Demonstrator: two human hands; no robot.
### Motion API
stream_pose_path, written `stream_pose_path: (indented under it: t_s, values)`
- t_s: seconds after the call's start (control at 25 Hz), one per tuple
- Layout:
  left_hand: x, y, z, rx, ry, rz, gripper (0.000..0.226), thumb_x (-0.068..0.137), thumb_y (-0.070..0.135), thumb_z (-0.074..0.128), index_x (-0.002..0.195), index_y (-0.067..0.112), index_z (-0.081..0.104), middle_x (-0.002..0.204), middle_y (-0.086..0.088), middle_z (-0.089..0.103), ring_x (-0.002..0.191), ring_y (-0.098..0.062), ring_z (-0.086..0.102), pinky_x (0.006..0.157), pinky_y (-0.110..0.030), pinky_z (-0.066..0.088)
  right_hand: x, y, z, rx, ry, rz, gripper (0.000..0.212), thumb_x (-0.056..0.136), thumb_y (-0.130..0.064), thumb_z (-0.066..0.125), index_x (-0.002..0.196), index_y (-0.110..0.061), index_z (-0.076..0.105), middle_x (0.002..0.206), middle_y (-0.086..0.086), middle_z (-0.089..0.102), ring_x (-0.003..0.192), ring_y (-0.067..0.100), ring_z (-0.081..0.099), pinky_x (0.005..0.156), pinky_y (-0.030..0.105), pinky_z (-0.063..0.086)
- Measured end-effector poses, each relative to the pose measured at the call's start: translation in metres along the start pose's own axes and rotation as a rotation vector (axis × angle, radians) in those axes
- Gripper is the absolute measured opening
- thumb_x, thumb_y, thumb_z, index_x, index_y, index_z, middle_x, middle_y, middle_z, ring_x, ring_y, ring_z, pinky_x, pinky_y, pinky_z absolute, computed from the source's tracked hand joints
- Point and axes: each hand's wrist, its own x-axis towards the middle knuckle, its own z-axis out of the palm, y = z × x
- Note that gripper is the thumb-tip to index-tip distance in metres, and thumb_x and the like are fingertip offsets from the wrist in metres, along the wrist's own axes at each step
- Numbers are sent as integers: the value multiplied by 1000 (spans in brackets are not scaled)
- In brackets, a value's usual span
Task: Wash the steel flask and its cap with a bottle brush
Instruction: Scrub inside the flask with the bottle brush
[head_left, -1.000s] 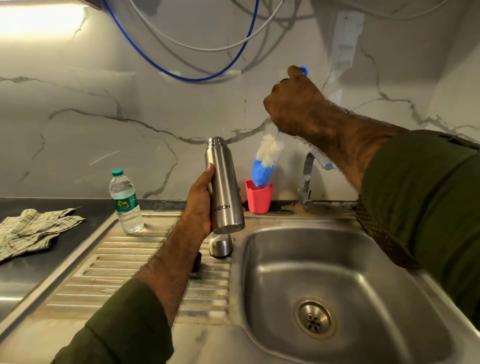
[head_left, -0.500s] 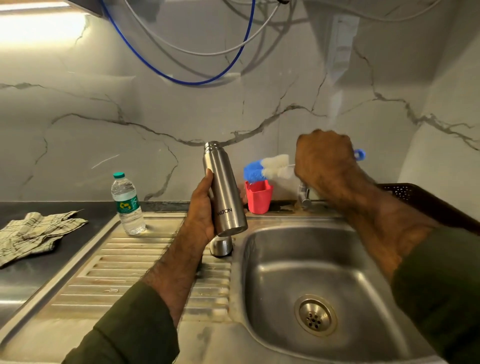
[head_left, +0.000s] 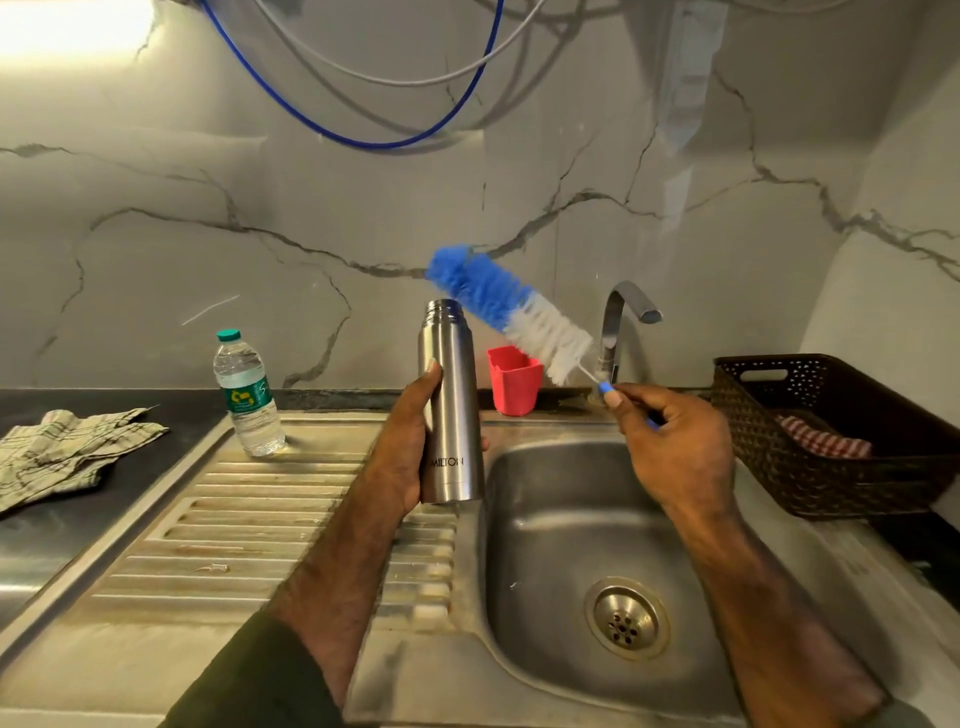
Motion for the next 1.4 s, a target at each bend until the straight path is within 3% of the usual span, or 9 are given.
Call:
stream_pose_path:
  t_s: [0.12, 0.32, 0.4, 0.56, 0.72, 0.84, 1.16, 1.28, 1.4]
  values:
    - [-1, 0, -5, 117, 39, 108, 83, 68, 52, 94, 132, 16, 57, 109, -24, 71, 82, -43, 73, 82, -64, 59, 4, 10, 8, -59, -8, -83, 27, 92, -49, 72, 114, -35, 78, 96, -18, 76, 87, 5, 69, 74, 40, 62]
    - [-6, 11, -20, 160, 112, 186, 67, 76, 18, 93, 130, 16, 54, 99, -23, 71, 69, -39, 71, 68, -50, 63, 12, 38, -1, -130, -25, -121, 27, 92, -44, 69, 111, -28, 79, 92, -16, 72, 82, 7, 66, 73, 42, 61]
    - [-7, 8, -19, 225, 103, 208, 61, 80, 15, 90, 130, 18, 55, 100, -21, 72, 72, -41, 71, 70, -54, 64, 11, 42, 2, -188, -35, -167, 26, 93, -42, 70, 111, -26, 80, 92, -11, 73, 82, 9, 65, 74, 41, 61]
    - [-3, 3, -14, 238, 91, 216, 68, 70, 23, 95, 127, 23, 57, 105, -23, 72, 76, -45, 72, 76, -66, 62, 11, 38, 8, -178, 41, -152, 20, 94, -37, 73, 109, -26, 80, 89, -10, 72, 78, 10, 63, 71, 39, 59]
    - [-2, 8, -22, 170, 139, 208, 73, 66, 24, 94, 128, 19, 56, 97, -20, 73, 71, -41, 71, 71, -56, 63, 14, 46, -5, -102, 29, -157, 22, 93, -37, 73, 111, -25, 79, 85, -14, 68, 76, 6, 63, 65, 38, 59]
    - [-3, 5, -19, 155, 109, 200, 74, 66, 22, 93, 129, 18, 55, 95, -20, 72, 70, -41, 70, 72, -58, 62, 11, 42, -3, -42, 57, -145, 22, 91, -36, 74, 109, -24, 79, 84, -13, 67, 75, 8, 64, 63, 41, 59]
    - [1, 5, -21, 187, 123, 207, 78, 64, 27, 96, 130, 22, 55, 105, -22, 73, 75, -44, 73, 74, -62, 63, 9, 42, 2, 29, 27, -113, 25, 85, -36, 75, 105, -22, 79, 89, -11, 71, 83, 7, 67, 72, 42, 62]
    - [2, -3, -12, 280, 101, 213, 82, 53, 35, 105, 120, 27, 58, 109, -24, 72, 83, -48, 74, 76, -71, 62, 8, 39, 11, 62, 23, -122, 20, 86, -31, 79, 103, -22, 80, 90, -11, 72, 84, 6, 67, 76, 41, 62]
    - [3, -7, -4, 340, 108, 219, 95, 39, 46, 108, 118, 27, 59, 111, -23, 73, 95, -52, 74, 78, -71, 62, 8, 34, 18, 64, -3, -131, 16, 85, -28, 82, 100, -23, 79, 90, -14, 71, 87, 7, 67, 80, 41, 62]
